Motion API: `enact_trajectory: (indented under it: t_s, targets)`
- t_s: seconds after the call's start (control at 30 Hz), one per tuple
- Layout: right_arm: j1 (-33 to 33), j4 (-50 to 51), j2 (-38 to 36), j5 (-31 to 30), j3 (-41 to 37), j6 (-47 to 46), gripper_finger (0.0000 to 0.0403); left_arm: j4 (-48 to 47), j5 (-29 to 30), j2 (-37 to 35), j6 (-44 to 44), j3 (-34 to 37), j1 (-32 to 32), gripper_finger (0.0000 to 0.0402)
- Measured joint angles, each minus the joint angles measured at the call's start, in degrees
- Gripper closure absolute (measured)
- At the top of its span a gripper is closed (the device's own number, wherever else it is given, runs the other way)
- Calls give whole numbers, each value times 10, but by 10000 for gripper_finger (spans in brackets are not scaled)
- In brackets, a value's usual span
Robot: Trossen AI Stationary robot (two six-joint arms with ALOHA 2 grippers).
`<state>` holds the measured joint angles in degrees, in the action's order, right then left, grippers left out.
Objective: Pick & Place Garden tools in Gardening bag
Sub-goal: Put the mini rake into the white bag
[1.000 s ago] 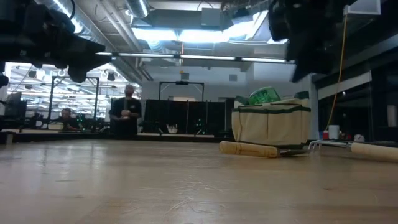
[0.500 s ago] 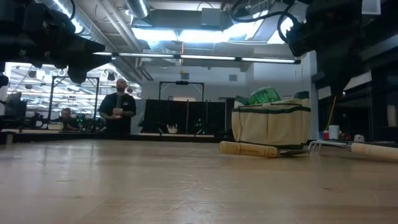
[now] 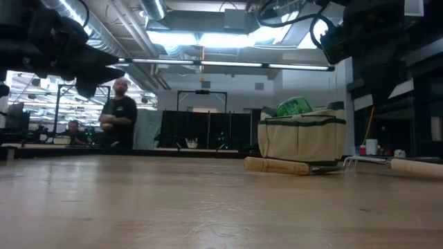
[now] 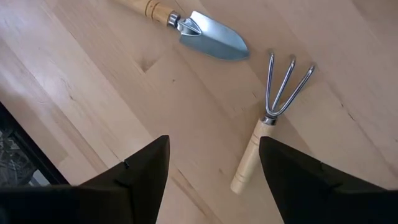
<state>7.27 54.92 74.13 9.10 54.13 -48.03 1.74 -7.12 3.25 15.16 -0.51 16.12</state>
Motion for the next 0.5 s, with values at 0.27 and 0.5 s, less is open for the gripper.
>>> enact_trajectory:
  t_s: [0.27, 0.5]
  targets:
    - [0, 2, 0, 1, 0, -14, 151, 0, 2, 13, 9, 0, 0, 212]
    - [0, 2, 0, 1, 0, -12, 151, -7, 50, 14, -1, 0, -21, 212]
